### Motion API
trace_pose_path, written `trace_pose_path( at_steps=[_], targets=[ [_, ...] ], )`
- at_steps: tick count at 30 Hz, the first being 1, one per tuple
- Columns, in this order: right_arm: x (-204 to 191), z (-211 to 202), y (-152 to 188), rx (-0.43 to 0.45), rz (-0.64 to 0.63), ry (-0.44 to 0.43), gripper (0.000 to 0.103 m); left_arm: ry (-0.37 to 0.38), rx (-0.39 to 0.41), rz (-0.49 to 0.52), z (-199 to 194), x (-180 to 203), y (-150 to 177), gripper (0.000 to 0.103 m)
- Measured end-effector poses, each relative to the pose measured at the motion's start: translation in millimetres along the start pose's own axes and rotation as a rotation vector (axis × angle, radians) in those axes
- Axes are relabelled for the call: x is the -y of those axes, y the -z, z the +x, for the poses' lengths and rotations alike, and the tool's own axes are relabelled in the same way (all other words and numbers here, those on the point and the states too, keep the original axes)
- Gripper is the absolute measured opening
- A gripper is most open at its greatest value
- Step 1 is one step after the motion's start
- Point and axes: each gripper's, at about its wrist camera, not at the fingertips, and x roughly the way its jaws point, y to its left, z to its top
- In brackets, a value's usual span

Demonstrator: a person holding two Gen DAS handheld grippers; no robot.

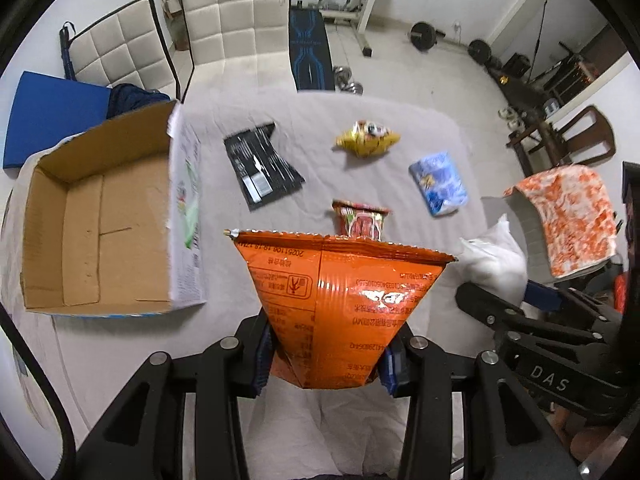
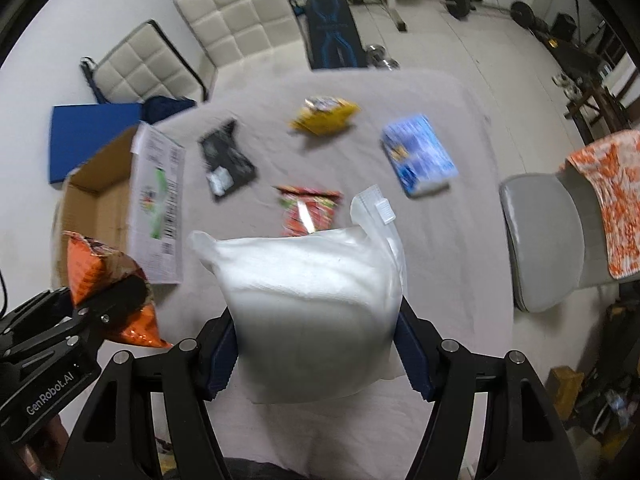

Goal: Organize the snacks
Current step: 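Carry both bags into the cardboard box and open both tools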

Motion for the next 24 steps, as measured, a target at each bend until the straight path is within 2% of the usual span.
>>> trace_pose_path(
  at_steps=[4, 9, 12, 19, 24],
  targets=[
    [-40.6, -21.8, -9.6, 0.039, -0.029, -0.055, 0.071, 0.041, 0.030, -0.027, -26.1, -27.6, -6.5, 0.039],
    [-107.7, -27.8, -25.6, 0.061, -0.076, -0.110, 0.071, 0.082, 0.045, -0.100, -55.2, -94.8, -17.3, 0.039],
    [-155.4, -20.3, -38.2, 0.057, -0.098, -0.145, 0.071, 0.074, 0.042, -0.132, -62.4, -139.8, -24.3, 0.039],
    [-270.9, 38.8, -76.9, -0.010, -0.133, -0.171, 0.071, -0.011, 0.019, -0.173, -56.8, -252.0, -52.5, 0.039],
    [-328.9, 96.6, -100.2, -0.077, -0.146, -0.125, 0.071, 0.009, -0.049, -0.241, -22.4, -320.4, -73.0, 0.039]
  ],
)
